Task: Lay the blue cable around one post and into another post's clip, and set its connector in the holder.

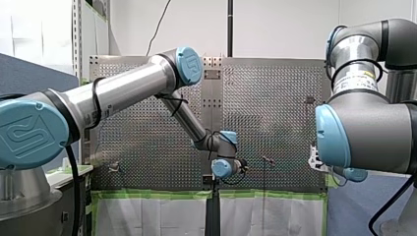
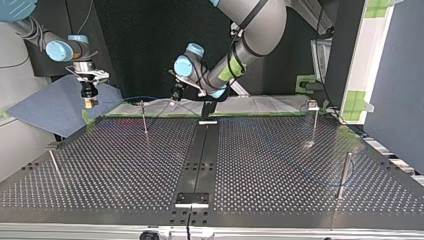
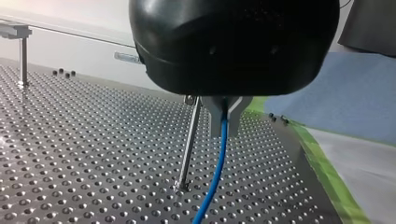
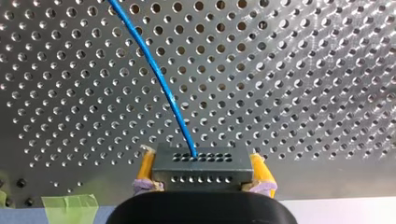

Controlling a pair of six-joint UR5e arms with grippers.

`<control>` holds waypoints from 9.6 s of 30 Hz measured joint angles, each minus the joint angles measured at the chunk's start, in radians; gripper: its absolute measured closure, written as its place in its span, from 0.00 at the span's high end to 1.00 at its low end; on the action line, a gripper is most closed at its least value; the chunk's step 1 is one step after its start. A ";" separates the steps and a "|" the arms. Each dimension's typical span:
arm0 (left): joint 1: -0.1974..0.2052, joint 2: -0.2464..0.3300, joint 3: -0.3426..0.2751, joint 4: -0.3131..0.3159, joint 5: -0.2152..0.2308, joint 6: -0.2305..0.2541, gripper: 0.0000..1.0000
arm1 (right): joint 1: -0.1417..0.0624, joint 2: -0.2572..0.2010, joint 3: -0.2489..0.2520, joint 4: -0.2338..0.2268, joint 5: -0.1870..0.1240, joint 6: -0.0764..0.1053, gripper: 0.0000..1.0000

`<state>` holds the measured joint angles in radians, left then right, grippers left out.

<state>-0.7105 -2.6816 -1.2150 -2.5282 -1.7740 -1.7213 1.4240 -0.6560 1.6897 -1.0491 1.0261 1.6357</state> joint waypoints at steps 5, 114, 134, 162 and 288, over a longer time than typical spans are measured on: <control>0.005 0.000 0.002 -0.003 0.000 -0.001 0.00 | -0.002 0.000 -0.003 0.001 0.000 0.001 0.00; -0.064 0.004 0.062 -0.110 0.051 0.057 1.00 | 0.001 0.003 -0.012 0.008 0.004 0.009 0.00; -0.071 0.004 0.062 -0.110 0.049 0.054 1.00 | 0.005 0.003 -0.012 0.016 0.003 0.009 0.00; -0.085 0.088 -0.005 -0.139 -0.039 0.094 1.00 | 0.005 0.003 -0.012 0.016 0.003 0.009 0.00; 0.127 0.799 -1.121 0.416 -0.112 0.037 1.00 | 0.029 0.003 -0.012 0.028 0.000 0.018 0.00</control>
<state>-0.5835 -1.8822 -2.3359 -2.1121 -1.8860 -1.6839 1.4534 -0.6529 1.6776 -1.0206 1.0264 1.6539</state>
